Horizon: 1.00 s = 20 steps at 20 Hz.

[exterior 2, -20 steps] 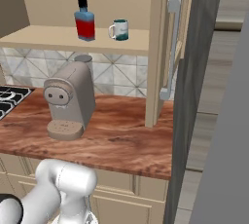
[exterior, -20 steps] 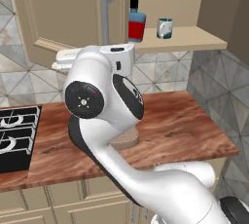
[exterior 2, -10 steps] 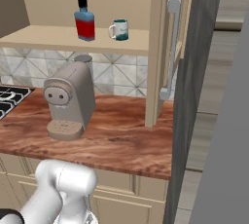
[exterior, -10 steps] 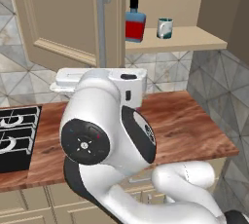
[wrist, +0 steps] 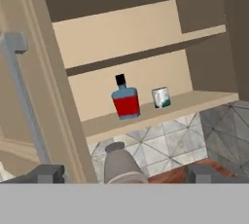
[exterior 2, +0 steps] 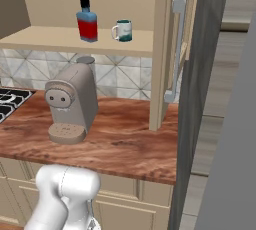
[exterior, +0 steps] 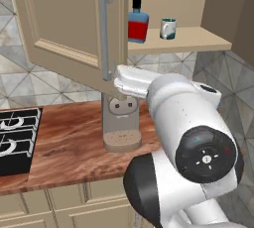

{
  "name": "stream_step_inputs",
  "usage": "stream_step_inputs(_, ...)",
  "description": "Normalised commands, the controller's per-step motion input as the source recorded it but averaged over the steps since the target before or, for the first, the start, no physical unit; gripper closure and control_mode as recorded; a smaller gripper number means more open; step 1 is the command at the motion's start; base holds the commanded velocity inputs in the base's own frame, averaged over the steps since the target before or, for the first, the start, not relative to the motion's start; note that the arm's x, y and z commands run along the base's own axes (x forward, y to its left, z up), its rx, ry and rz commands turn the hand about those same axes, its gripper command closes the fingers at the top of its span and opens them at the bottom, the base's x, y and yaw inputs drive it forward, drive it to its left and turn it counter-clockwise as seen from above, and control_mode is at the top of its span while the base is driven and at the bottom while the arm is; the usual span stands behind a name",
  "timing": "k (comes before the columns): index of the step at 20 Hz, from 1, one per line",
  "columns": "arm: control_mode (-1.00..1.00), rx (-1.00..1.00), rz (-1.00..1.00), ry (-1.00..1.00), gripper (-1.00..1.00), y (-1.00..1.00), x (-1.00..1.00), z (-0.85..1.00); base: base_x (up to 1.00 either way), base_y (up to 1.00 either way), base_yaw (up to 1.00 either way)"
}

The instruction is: Open the cabinet directly in front. Then move the liquor and the mug to the dining counter with the candle on it.

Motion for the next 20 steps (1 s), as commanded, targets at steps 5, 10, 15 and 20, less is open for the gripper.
stream_step_inputs(5,-1.0,0.21,0.27,-0.04,-1.0,-1.0,0.02,0.09,0.0,0.0,0.0)
stream_step_inputs(10,-1.0,0.11,0.37,0.0,-1.0,-0.95,0.03,0.01,0.0,0.0,0.0)
stream_step_inputs(15,-1.0,0.0,0.39,0.0,-1.0,-0.28,0.34,0.0,0.0,0.0,0.0)
stream_step_inputs(20,-1.0,0.0,0.24,0.0,-1.0,0.16,0.8,0.0,0.0,0.0,0.0)
